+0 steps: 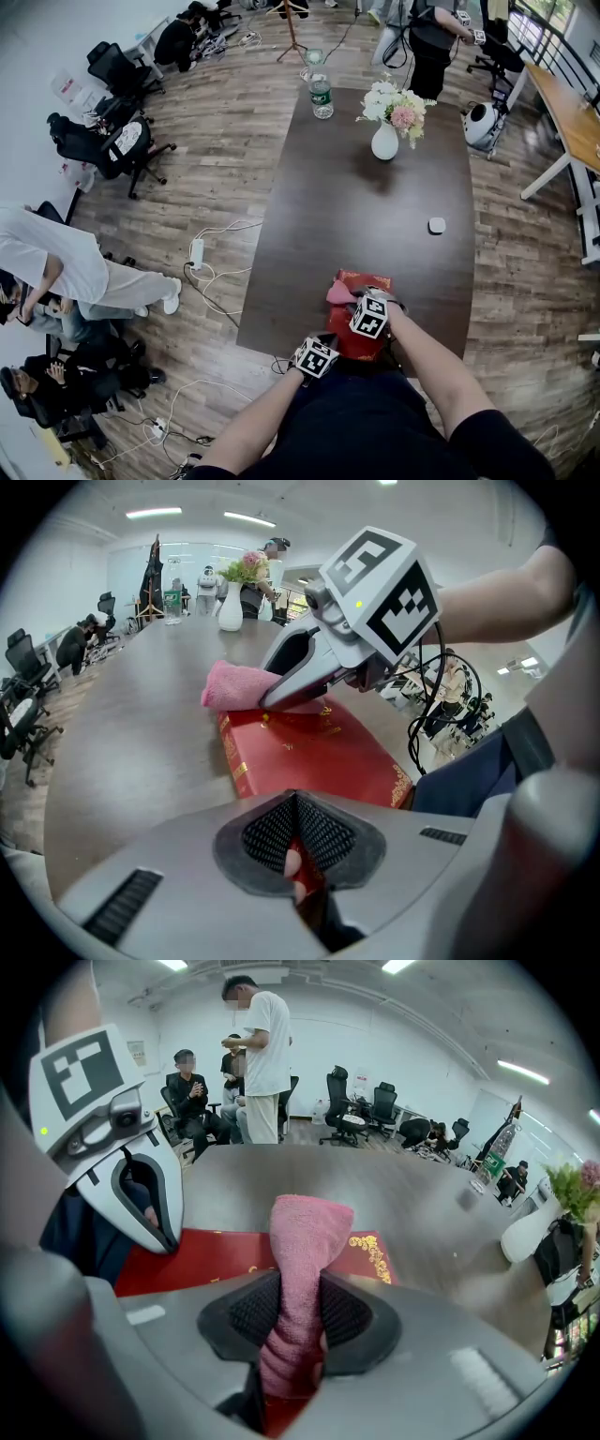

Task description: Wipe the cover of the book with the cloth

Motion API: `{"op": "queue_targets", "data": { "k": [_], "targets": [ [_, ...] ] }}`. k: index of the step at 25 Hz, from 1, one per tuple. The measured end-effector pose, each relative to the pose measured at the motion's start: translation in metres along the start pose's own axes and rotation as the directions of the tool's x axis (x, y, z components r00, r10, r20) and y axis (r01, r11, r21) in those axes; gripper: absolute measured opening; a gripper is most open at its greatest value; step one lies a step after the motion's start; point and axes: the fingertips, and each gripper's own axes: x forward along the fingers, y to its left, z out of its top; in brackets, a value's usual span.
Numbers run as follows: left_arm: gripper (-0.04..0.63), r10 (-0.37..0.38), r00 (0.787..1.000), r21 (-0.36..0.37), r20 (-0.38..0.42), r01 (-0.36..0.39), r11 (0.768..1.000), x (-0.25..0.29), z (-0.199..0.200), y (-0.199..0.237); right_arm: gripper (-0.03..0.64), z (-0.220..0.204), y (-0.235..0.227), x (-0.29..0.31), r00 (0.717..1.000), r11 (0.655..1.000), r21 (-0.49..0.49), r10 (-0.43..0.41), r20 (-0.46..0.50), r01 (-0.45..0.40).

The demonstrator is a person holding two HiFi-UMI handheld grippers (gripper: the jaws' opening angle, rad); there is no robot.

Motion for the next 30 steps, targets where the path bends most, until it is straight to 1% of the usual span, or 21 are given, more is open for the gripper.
{"op": "queue_targets", "data": {
  "k": [4,8,22,30],
  "targets": [
    [-0.005,-0.006,1.000,-0.012,-0.022,0.006,1.000,-0.003,-0.002,-0.002,0.115,-0.003,-0.001,-0.002,1.000,1.000,0.003,-0.008,0.002,0.008],
    [-0.005,-0.006,1.000,-0.002,-0.020,0.006,1.000,-0.001,-0.002,-0.002,0.115,-0.008,-0.002,-0.006,1.000,1.000,0.009,-0.005,0.000,0.005],
    [-0.005,-0.008,1.000,-0.001,-0.031,0.008,1.000,-0.002,-0.003,-0.002,0.116,-0.022,-0.003,-0.014,1.000,1.000,0.025,-0.012,-0.007,0.012],
    [-0.005,-0.007,1.000,0.008,-0.021,0.008,1.000,-0.001,-0.001,-0.002,0.115,-0.031,-0.004,-0.019,1.000,0.999,0.035,-0.017,-0.008,0.017]
  ]
}}
